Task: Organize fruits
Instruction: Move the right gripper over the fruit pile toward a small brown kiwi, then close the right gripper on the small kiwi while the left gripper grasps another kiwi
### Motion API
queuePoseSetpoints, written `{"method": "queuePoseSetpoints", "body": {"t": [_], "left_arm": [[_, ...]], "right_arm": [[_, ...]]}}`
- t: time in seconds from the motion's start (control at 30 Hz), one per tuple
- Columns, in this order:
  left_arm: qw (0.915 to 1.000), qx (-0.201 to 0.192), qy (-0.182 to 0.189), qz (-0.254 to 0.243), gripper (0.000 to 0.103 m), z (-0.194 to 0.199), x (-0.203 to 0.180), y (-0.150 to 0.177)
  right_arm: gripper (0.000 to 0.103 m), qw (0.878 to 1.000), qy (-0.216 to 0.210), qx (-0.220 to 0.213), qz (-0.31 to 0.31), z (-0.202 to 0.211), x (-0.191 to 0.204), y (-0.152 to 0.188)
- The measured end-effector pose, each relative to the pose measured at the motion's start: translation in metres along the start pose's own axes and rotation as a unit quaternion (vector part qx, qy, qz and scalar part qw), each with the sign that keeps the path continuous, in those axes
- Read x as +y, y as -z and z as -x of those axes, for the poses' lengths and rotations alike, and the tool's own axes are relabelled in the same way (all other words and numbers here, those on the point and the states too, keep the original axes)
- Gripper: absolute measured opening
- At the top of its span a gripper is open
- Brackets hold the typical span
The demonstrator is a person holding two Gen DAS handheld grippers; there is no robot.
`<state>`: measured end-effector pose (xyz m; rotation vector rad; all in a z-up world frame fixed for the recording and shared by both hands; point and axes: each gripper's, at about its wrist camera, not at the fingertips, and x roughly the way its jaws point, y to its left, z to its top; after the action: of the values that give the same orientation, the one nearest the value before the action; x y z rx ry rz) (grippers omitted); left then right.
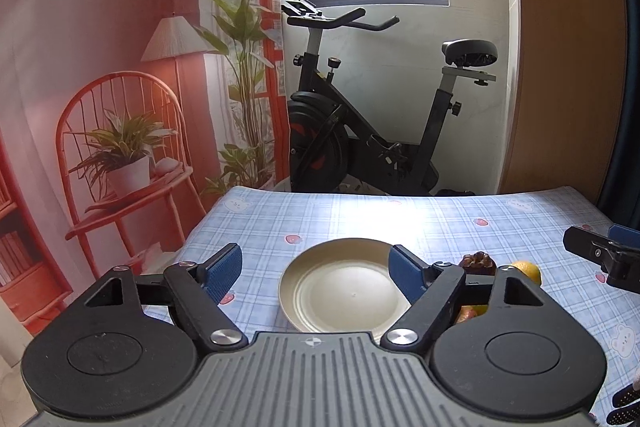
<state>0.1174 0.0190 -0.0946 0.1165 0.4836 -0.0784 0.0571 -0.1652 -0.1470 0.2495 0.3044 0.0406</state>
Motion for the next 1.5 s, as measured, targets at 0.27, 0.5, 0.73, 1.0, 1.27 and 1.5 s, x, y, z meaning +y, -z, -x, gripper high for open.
{"method": "queuePoseSetpoints", "body": {"t": [0.27, 0.5, 0.73, 1.0, 1.27, 1.5], "left_arm": [[0.9965, 0.012, 0.074, 0.035, 0.081, -0.030, 0.005, 0.019], [0.9915, 0.019, 0.126, 0.029, 0.080, -0.041, -0.004, 0.036], [0.9957, 0.035, 0.086, -0.009, 0.081, -0.043, -0.027, 0.045], [0.9951, 0.049, 0.080, -0.033, 0.074, -0.041, -0.030, 0.051], [0.9929, 0.065, 0.099, -0.013, 0.049, -0.048, -0.020, 0.051], [0.9918, 0.072, 0.105, -0.003, 0.045, -0.053, -0.019, 0.049]], "right_arm": [[0.098, 0.997, 0.004, 0.055, 0.053, -0.020, 0.016, 0.034], [0.095, 0.993, 0.001, 0.097, 0.073, -0.025, 0.012, 0.065], [0.095, 0.988, -0.031, 0.129, 0.085, -0.021, 0.011, 0.090], [0.065, 0.985, -0.053, 0.148, 0.066, -0.015, 0.009, 0.102], [0.036, 0.980, -0.088, 0.172, 0.045, -0.023, 0.011, 0.109], [0.034, 0.978, -0.097, 0.183, 0.027, -0.032, 0.010, 0.114]]}}
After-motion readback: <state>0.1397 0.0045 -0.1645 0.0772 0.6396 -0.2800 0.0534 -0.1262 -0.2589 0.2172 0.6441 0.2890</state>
